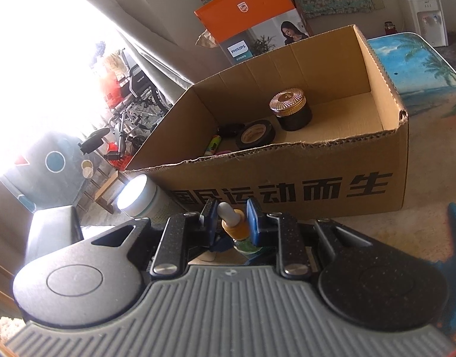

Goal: Organize rigid objects
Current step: 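Close the right tool around the green dropper bottle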

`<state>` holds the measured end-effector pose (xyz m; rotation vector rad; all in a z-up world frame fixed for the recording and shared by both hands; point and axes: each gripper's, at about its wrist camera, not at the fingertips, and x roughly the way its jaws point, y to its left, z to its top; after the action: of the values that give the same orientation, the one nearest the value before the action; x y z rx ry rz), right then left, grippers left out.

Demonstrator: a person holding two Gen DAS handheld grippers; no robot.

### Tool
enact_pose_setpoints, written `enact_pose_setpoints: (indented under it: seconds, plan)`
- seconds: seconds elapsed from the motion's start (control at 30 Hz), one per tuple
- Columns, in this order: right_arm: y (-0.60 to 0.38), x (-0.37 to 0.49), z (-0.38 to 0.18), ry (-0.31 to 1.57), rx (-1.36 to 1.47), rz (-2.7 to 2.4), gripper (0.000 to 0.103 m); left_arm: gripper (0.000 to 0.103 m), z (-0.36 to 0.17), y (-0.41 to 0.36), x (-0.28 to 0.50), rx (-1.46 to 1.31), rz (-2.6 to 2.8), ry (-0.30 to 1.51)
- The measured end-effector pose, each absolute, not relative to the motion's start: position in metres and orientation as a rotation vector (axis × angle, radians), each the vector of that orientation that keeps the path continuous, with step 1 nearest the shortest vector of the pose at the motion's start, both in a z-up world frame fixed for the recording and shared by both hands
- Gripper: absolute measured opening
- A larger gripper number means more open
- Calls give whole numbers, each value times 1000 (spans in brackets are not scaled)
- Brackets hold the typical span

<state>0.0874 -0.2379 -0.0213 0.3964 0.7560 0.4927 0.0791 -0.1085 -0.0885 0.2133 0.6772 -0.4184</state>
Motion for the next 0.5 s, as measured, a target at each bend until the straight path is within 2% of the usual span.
enact_pose_setpoints:
  seconds: [0.5]
  plan:
    - [-240,73,-6,734,384,498,20,34,-71,-108,65,200,-431,664]
